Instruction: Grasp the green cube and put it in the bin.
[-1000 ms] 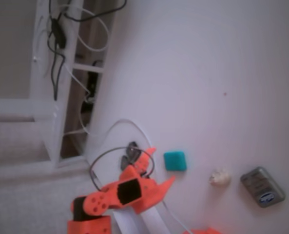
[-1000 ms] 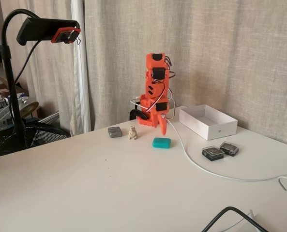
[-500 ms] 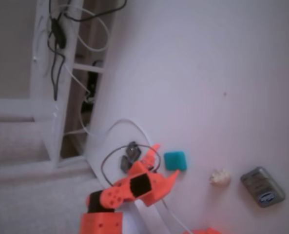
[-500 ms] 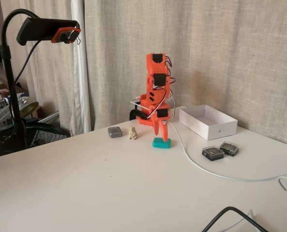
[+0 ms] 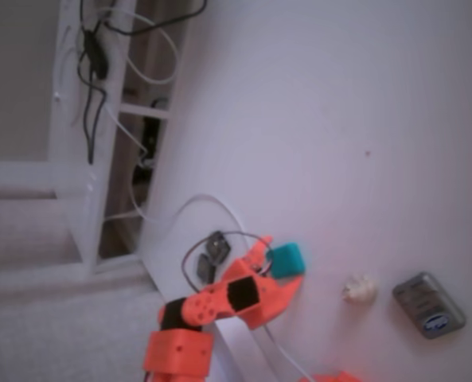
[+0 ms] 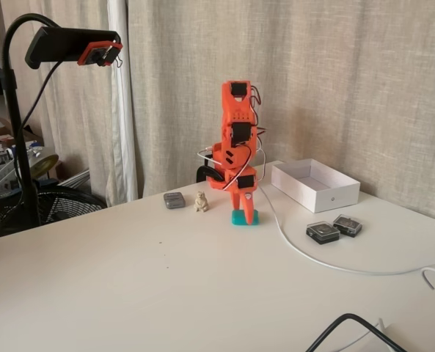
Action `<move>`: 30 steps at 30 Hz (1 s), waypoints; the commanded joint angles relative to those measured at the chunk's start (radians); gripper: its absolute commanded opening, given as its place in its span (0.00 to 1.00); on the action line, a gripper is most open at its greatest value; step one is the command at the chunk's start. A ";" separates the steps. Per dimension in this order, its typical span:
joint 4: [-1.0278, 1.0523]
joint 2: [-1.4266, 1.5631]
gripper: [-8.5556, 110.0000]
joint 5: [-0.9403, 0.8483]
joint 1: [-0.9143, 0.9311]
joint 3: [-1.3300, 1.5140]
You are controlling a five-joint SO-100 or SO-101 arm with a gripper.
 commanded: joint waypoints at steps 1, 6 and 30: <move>-0.014 0.003 0.35 -0.011 -0.002 -0.002; -0.025 -0.006 0.32 -0.035 -0.020 0.003; -0.083 -0.025 0.00 -0.057 -0.032 -0.006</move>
